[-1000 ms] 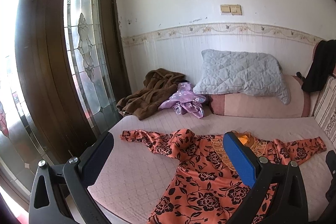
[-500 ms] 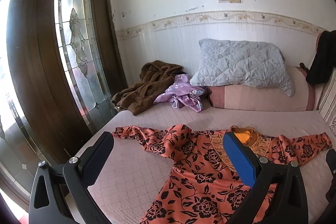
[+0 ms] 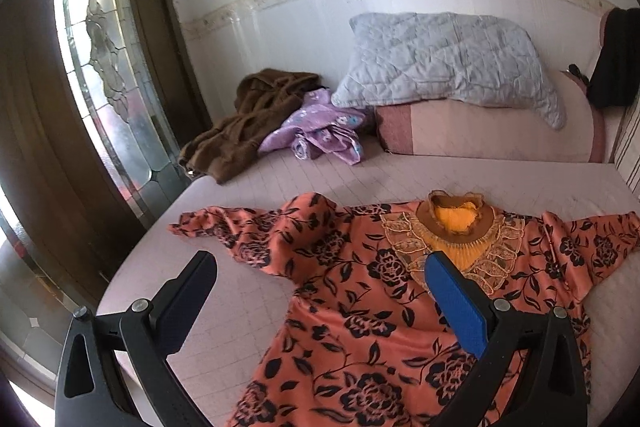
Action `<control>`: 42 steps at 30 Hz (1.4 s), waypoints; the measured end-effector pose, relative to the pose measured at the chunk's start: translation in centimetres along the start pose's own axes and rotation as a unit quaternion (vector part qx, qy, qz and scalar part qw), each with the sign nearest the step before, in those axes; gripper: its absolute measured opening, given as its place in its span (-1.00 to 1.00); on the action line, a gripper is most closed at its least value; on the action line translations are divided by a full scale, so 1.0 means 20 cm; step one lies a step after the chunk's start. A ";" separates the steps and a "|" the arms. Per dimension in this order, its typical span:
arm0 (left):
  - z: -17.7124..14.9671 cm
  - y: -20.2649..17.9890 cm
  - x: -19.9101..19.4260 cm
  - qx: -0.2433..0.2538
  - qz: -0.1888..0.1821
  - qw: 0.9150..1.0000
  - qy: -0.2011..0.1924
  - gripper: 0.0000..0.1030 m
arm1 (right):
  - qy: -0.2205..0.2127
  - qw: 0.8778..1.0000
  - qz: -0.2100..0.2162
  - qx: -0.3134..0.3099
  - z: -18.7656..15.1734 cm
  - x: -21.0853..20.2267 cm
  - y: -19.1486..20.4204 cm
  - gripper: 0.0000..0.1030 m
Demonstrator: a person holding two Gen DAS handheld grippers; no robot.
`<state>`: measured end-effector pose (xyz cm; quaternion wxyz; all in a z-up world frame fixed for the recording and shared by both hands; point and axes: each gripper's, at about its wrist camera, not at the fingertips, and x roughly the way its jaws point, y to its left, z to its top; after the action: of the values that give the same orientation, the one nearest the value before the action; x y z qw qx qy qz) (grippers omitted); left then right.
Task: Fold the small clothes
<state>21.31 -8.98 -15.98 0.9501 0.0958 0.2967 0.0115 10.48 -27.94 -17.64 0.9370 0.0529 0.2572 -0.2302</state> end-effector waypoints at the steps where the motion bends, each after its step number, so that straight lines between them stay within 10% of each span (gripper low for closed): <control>1: 0.00 -0.02 0.04 0.001 -0.003 1.000 0.002 1.00 | 0.004 1.000 -0.001 0.002 0.00 0.02 0.00 1.00; 7: -0.11 -0.14 0.52 -0.002 -0.049 0.995 0.085 1.00 | 0.032 0.999 0.022 0.013 0.02 0.31 -0.08 1.00; 12: -0.31 -0.18 0.89 0.011 -0.047 0.983 0.177 1.00 | 0.098 0.981 0.082 0.147 -0.05 0.93 -0.59 0.99; 15: -0.37 -0.19 1.04 0.019 -0.035 0.974 0.221 1.00 | 0.142 0.935 0.077 0.316 -0.20 1.28 -1.09 0.83; 18: -0.39 -0.21 1.11 0.020 -0.028 0.972 0.233 1.00 | 0.138 0.846 0.118 0.501 -0.42 1.52 -1.50 0.66; 20: -0.39 -0.23 1.11 0.010 -0.030 0.973 0.229 1.00 | 0.127 0.818 0.132 0.545 -0.50 1.63 -1.63 0.46; 23: -0.41 -0.22 1.14 -0.011 -0.037 0.972 0.233 1.00 | 0.101 0.830 0.105 0.539 -0.47 1.70 -1.69 0.22; 26: -0.44 -0.19 1.14 -0.036 -0.042 0.974 0.219 1.00 | 0.111 0.852 0.059 0.508 -0.45 1.80 -1.71 -0.78; 30: -0.41 -0.20 1.11 -0.027 -0.043 0.968 0.247 1.00 | 0.092 0.863 0.052 0.494 -0.36 1.73 -1.65 -0.83; 33: -0.31 -0.12 1.00 -0.022 -0.030 0.979 0.201 1.00 | 0.042 0.892 0.115 0.434 -0.12 1.54 -1.47 -0.83; 37: -0.18 0.10 0.87 -0.035 0.045 0.991 0.124 1.00 | -0.011 0.891 0.278 0.358 0.19 1.14 -0.91 -0.84; 42: -0.19 0.47 0.92 -0.111 0.096 0.979 0.138 1.00 | 0.012 0.881 0.376 0.288 0.30 0.97 -0.06 -0.84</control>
<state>34.71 2.25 -27.60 0.8990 0.0153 0.4117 0.1486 27.44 -38.22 -22.40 0.8935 0.4157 0.1515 0.0763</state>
